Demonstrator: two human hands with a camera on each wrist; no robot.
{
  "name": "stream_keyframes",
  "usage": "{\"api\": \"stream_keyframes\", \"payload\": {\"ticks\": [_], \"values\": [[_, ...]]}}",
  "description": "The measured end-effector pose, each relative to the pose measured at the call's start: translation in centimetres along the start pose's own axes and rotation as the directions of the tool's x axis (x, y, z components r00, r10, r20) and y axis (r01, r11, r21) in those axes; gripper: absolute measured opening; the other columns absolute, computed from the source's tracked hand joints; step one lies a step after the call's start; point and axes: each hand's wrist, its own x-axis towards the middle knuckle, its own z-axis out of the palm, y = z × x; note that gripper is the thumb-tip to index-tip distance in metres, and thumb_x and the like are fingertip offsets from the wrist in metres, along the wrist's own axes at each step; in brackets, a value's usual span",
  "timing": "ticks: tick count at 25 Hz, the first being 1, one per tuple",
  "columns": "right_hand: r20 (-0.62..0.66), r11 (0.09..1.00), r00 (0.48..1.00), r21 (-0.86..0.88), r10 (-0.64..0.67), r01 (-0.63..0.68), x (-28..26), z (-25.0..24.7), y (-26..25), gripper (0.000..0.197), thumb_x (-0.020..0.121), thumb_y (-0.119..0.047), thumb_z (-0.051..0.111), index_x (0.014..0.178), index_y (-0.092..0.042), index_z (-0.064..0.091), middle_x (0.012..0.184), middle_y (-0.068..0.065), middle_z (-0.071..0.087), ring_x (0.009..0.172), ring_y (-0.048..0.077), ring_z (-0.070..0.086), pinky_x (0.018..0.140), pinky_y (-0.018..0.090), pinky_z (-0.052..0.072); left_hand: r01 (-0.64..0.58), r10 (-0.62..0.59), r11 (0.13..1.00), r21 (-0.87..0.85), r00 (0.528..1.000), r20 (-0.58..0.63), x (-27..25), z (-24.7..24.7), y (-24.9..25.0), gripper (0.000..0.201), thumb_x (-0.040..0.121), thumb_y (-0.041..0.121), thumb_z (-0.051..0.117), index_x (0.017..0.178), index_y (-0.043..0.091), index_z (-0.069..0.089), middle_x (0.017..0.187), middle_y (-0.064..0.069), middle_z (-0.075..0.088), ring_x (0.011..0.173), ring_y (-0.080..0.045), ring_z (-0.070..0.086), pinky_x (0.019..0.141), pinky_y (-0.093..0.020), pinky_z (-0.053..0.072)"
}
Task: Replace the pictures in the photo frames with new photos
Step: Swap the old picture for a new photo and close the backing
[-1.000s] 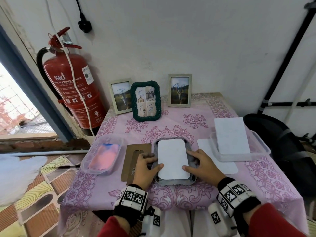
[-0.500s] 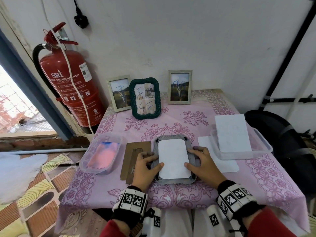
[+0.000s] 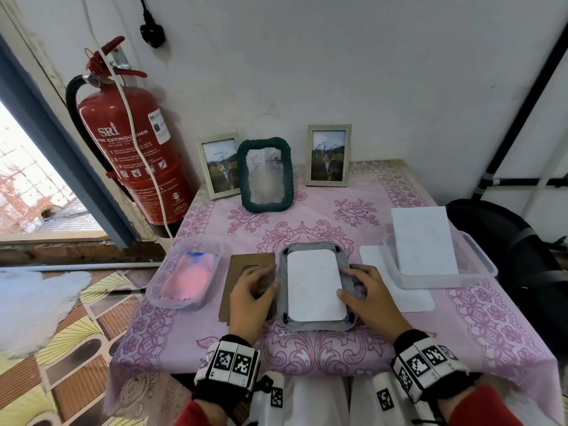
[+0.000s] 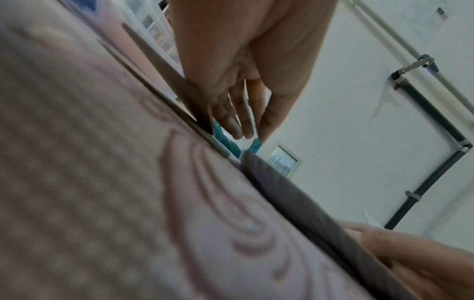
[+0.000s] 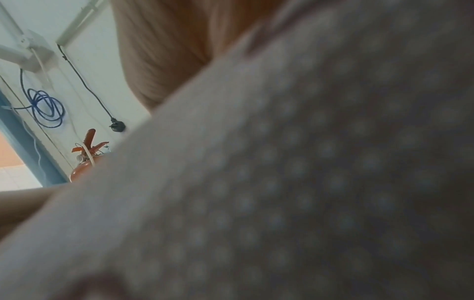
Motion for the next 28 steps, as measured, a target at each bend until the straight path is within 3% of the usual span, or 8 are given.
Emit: {"api": "stream_keyframes", "payload": {"ticks": [3, 6, 9, 14, 17, 21, 25, 28], "values": [[-0.036, 1.000, 0.999, -0.019, -0.017, 0.016, -0.1, 0.2, 0.0, 0.042, 0.082, -0.007, 0.067, 0.123, -0.008, 0.057, 0.124, 0.004, 0.043, 0.109, 0.013, 0.048, 0.097, 0.018, 0.035, 0.004, 0.005, 0.990, 0.140, 0.998, -0.063, -0.2, -1.6, -0.6, 0.035, 0.083, 0.007, 0.067, 0.118, 0.012, 0.062, 0.116, -0.004, 0.056, 0.094, -0.006, 0.055, 0.081, -0.005, 0.043], [-0.063, 0.999, 0.997, -0.037, -0.041, 0.038, -0.2, 0.4, 0.2, 0.038, 0.084, -0.008, 0.065, 0.122, -0.006, 0.058, 0.122, 0.004, 0.045, 0.111, 0.014, 0.049, 0.098, 0.018, 0.035, 0.116, -0.105, 0.924, 0.365, 0.993, -0.051, -0.7, -2.6, -1.5, 0.052, 0.085, 0.022, 0.066, 0.131, 0.006, 0.049, 0.135, -0.008, 0.044, 0.119, -0.018, 0.045, 0.102, -0.025, 0.036], [-0.094, 0.998, 0.994, -0.039, -0.058, 0.055, -0.3, 0.5, 0.3, 0.032, 0.086, -0.006, 0.062, 0.118, -0.006, 0.060, 0.120, 0.005, 0.048, 0.108, 0.013, 0.051, 0.096, 0.017, 0.036, 0.182, -0.172, 0.871, 0.456, 0.983, -0.062, -1.3, -2.5, -1.7, 0.057, 0.086, 0.032, 0.063, 0.130, -0.001, 0.047, 0.142, -0.014, 0.037, 0.130, -0.027, 0.036, 0.109, -0.030, 0.028], [-0.123, 0.996, 0.989, -0.048, -0.080, 0.074, -0.5, 0.6, 0.3, 0.029, 0.087, -0.003, 0.058, 0.116, -0.006, 0.062, 0.118, 0.005, 0.049, 0.107, 0.013, 0.051, 0.095, 0.019, 0.038, 0.266, -0.216, 0.891, 0.369, 0.961, -0.171, -0.9, -2.4, -1.1, 0.054, 0.075, 0.028, 0.075, 0.117, 0.000, 0.056, 0.131, -0.015, 0.045, 0.125, -0.029, 0.041, 0.107, -0.036, 0.035], [-0.122, 0.996, 0.989, -0.047, -0.085, 0.080, -0.5, 0.6, 0.4, 0.028, 0.088, -0.002, 0.057, 0.115, -0.006, 0.062, 0.118, 0.005, 0.049, 0.108, 0.014, 0.052, 0.097, 0.020, 0.038, 0.219, -0.161, 0.922, 0.319, 0.967, -0.198, -0.9, -2.1, -0.2, 0.049, 0.072, 0.024, 0.077, 0.111, 0.004, 0.055, 0.114, -0.010, 0.050, 0.106, -0.026, 0.050, 0.092, -0.030, 0.041], [-0.114, 0.996, 0.990, -0.038, -0.086, 0.082, -0.5, 0.6, 0.3, 0.029, 0.089, -0.001, 0.055, 0.116, -0.006, 0.062, 0.119, 0.006, 0.049, 0.109, 0.013, 0.051, 0.097, 0.019, 0.038, 0.176, -0.113, 0.951, 0.255, 0.964, -0.241, -0.5, -2.4, 1.0, 0.034, 0.085, 0.018, 0.064, 0.117, 0.009, 0.056, 0.116, -0.009, 0.055, 0.096, -0.017, 0.051, 0.087, -0.028, 0.044], [-0.117, 0.996, 0.989, -0.034, -0.086, 0.082, -0.6, 0.6, 0.4, 0.028, 0.089, -0.001, 0.053, 0.116, -0.005, 0.062, 0.118, 0.006, 0.049, 0.109, 0.014, 0.051, 0.096, 0.018, 0.038, 0.156, -0.119, 0.973, 0.171, 0.971, -0.208, 0.8, -3.5, 2.2, 0.032, 0.087, 0.008, 0.059, 0.119, 0.012, 0.058, 0.102, -0.008, 0.067, 0.087, -0.020, 0.061, 0.074, -0.025, 0.047], [-0.127, 0.996, 0.988, -0.019, -0.092, 0.090, -0.6, 0.6, 0.5, 0.028, 0.089, 0.001, 0.052, 0.115, -0.005, 0.063, 0.117, 0.005, 0.050, 0.106, 0.015, 0.053, 0.094, 0.019, 0.040, 0.151, -0.115, 0.975, 0.160, 0.970, -0.216, 1.5, -4.2, 3.0, 0.039, 0.087, 0.010, 0.061, 0.125, 0.012, 0.057, 0.099, -0.006, 0.067, 0.088, -0.020, 0.062, 0.082, -0.030, 0.049]]}}
